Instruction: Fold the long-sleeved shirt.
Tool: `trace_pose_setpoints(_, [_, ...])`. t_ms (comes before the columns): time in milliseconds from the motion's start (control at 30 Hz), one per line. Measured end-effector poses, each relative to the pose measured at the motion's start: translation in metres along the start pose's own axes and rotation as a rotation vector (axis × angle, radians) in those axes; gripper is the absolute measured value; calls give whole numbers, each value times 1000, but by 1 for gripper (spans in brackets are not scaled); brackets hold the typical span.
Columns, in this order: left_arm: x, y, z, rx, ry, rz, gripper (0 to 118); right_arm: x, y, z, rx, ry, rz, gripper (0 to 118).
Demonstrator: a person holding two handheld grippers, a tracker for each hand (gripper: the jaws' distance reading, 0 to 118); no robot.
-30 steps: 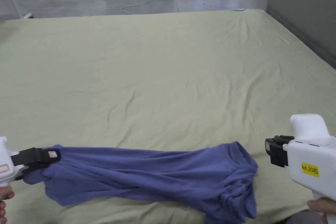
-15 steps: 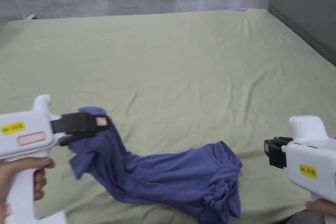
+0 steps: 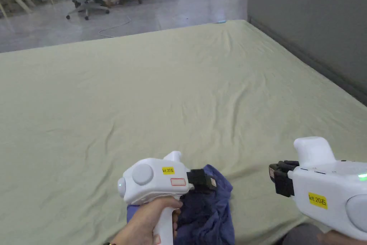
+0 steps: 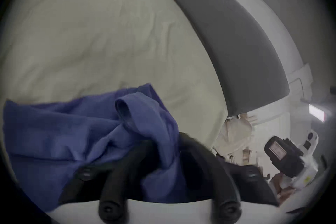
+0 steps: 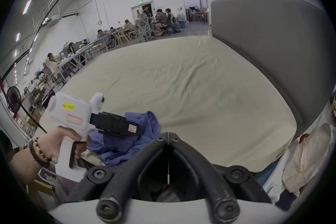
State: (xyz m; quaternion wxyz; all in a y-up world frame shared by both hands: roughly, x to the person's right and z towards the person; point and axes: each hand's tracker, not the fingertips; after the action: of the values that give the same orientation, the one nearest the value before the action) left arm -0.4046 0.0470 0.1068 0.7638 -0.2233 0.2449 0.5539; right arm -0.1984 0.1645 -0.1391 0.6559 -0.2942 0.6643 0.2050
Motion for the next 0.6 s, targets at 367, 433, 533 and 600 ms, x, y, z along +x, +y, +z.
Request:
trace_pose_setpoints(367, [30,-19,167,433,-117,-106,103,5,-1,0,0,-8,-4,0])
trace_pose_setpoints(433, [24,-42,171,524,11,-200,9,1,-1,-1,0,6,7,0])
trace_pose_setpoints(533, [28,-71,126,563,470,-452,0,-6,0,-6,-4,21,27,0])
trace_pose_setpoints(600, [19,-82,89,494,587,-516,0,-11,0,-8,-8,26,32,0])
